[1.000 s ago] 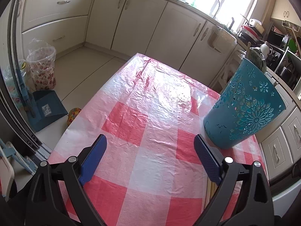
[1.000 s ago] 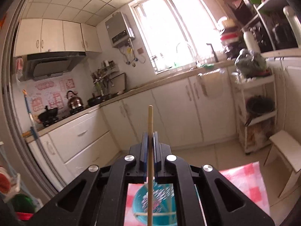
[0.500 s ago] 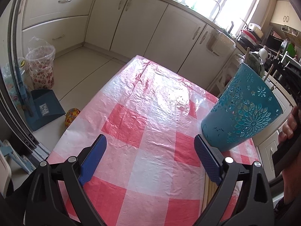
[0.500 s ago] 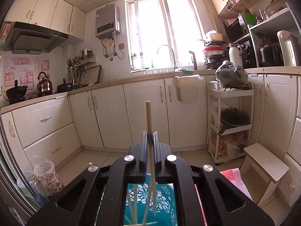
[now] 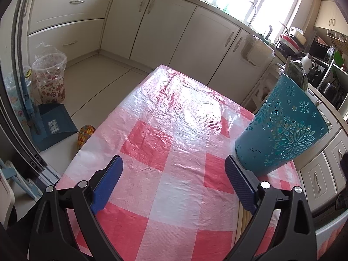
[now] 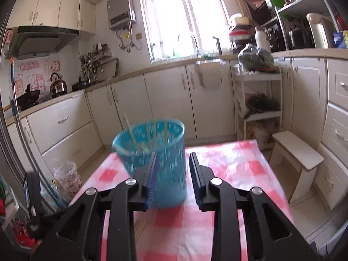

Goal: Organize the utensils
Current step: 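Move the left gripper back toward the loose sticks, then grasp a wooden stick with the left gripper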

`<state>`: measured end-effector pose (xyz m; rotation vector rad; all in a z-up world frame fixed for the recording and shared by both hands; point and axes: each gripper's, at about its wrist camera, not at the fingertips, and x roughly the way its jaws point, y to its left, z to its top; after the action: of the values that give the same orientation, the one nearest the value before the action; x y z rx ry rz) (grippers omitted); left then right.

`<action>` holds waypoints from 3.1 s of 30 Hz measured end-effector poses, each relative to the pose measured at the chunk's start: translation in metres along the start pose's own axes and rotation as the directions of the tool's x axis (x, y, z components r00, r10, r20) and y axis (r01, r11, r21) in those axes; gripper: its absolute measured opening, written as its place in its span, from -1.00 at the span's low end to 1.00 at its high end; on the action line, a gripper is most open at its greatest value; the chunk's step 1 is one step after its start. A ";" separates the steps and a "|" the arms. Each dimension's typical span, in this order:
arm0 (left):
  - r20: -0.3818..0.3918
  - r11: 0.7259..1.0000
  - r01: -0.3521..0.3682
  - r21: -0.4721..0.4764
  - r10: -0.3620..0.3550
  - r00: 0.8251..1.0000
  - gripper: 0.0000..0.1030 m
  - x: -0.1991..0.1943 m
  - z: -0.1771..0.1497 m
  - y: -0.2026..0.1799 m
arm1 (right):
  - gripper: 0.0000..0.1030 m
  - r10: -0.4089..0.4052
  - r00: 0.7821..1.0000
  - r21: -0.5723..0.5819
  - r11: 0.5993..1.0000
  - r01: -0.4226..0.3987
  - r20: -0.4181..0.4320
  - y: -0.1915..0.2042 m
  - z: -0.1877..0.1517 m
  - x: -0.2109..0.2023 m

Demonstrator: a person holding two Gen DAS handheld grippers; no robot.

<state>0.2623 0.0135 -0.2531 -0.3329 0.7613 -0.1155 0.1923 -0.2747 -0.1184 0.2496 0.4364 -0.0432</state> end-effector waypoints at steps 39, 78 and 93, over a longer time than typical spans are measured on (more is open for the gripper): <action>-0.097 0.991 -0.035 0.132 0.048 0.994 0.78 0.010 -0.005 -0.020 | -0.60 -0.035 0.866 -0.192 0.979 -0.071 -0.499 0.017 -0.093 0.057; -0.157 0.926 -0.103 0.363 0.170 0.973 0.14 0.014 -0.037 -0.058 | -0.57 0.007 0.851 -0.127 0.988 -0.086 -0.525 -0.020 -0.083 0.057; -0.189 0.933 0.004 0.360 0.069 0.980 0.14 0.014 -0.038 -0.055 | -0.76 0.062 0.826 -0.149 0.974 -0.174 -0.560 -0.013 -0.079 0.067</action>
<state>0.2470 -0.0513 -0.2687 0.0419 0.9250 -0.2563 0.2195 -0.2668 -0.2186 0.0899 1.0012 0.2010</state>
